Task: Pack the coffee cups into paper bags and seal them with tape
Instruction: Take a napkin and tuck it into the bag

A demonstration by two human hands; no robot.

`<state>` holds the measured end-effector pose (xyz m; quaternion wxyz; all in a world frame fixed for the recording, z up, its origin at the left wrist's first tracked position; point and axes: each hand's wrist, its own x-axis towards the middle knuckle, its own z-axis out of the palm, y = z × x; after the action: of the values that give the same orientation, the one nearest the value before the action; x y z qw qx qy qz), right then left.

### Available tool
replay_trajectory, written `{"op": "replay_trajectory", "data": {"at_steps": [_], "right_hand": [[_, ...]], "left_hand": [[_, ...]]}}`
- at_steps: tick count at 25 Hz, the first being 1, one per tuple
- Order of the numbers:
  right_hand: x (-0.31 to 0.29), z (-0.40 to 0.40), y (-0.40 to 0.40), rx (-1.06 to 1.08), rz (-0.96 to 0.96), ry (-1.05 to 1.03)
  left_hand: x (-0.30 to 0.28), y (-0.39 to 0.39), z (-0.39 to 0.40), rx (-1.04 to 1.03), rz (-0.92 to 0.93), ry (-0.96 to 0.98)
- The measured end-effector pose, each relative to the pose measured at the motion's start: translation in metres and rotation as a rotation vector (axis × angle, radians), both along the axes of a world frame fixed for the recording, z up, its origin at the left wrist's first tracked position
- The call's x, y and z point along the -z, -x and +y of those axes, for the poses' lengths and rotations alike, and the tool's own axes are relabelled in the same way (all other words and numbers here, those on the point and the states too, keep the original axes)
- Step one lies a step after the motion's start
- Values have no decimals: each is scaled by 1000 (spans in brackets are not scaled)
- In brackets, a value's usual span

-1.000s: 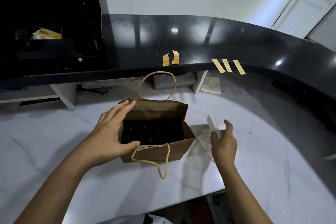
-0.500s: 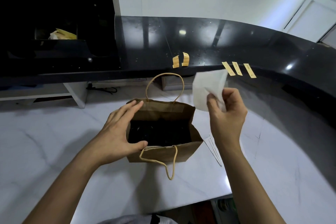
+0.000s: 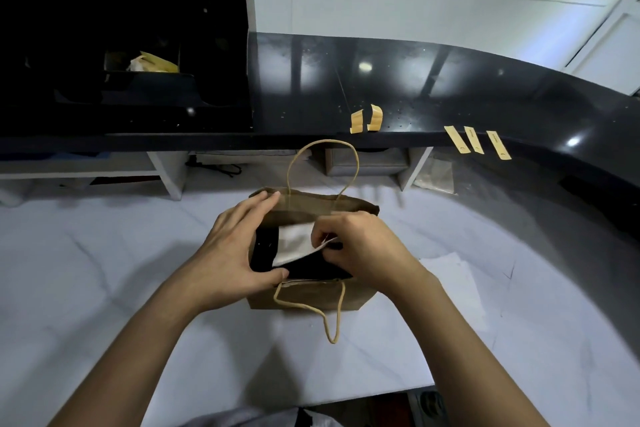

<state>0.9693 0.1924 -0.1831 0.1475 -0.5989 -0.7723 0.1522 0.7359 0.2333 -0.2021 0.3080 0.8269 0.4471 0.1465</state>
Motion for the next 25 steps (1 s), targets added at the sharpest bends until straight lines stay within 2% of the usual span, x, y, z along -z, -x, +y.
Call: {"op": "replay_trajectory", "data": {"at_steps": [3,5,11,13,16,19,22,25], "right_hand": [[-3,10,10,-17,-183,157],[-4,14,12,-11,-229,249],[-10,13,15,-10,-158,336],[-8,13,16,12,-128,241],[3,12,11,64,-49,-93],[12,7,1,270,-133,-370],[14,4,-7,435,-146,-298],[15,5,-2,433,-71,-148]], "left_hand": [[0,4,0,-16,6,-8],[1,7,0,-25,10,-6],[2,13,-1,-41,14,-6],[1,14,-1,-40,15,-9],[0,18,0,-46,11,-7],[1,22,1,-55,14,-13],[1,27,1,-61,18,-15],[1,34,2,-67,19,-21]]}}
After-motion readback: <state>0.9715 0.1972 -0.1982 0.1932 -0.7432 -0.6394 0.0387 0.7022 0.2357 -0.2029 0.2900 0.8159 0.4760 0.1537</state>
